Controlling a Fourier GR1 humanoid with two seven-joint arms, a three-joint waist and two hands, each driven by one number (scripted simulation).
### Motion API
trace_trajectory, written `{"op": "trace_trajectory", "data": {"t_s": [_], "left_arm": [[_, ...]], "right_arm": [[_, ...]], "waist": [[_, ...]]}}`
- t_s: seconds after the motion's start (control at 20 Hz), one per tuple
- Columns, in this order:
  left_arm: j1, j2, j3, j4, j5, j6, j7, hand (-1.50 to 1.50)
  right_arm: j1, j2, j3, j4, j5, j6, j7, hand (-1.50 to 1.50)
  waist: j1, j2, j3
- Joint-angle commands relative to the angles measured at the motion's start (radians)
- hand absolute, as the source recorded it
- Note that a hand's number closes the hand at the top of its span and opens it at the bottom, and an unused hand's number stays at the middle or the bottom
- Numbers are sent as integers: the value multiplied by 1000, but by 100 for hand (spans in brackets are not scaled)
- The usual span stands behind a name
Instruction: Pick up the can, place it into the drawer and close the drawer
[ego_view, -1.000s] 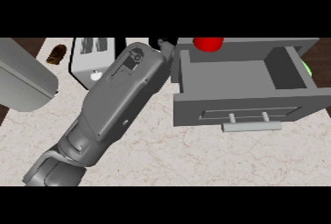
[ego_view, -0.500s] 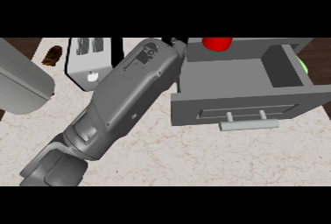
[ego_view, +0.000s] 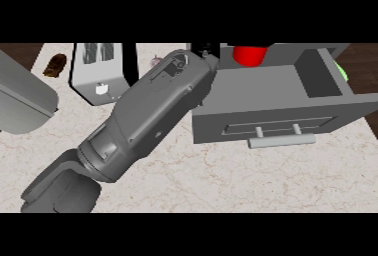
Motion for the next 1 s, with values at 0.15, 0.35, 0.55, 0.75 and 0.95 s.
{"op": "trace_trajectory", "data": {"t_s": [0.15, 0.35, 0.55, 0.75, 0.95], "left_arm": [[-39, 0, -75, 83, 60, 37, -21, -150], [8, 0, -119, 77, 101, 51, -57, -150], [-6, 0, -127, 98, 123, 70, -70, -150], [-21, 0, -167, 66, 166, 109, -55, -150], [3, 0, -156, 85, 192, 103, -124, -150]], "right_arm": [[-24, -24, -19, 36, -22, 12, -7, -150], [-32, 4, 31, -20, 24, -24, 42, -150], [-7, 33, 22, -14, 38, 2, 5, -150], [-70, -14, 16, 6, 19, -30, 31, -150], [-36, -1, -4, -14, -1, -23, 32, -150]], "waist": [[-19, 4, 1], [-14, 7, 0], [-10, 4, 0], [-10, 3, 0], [-6, 3, 0]]}}
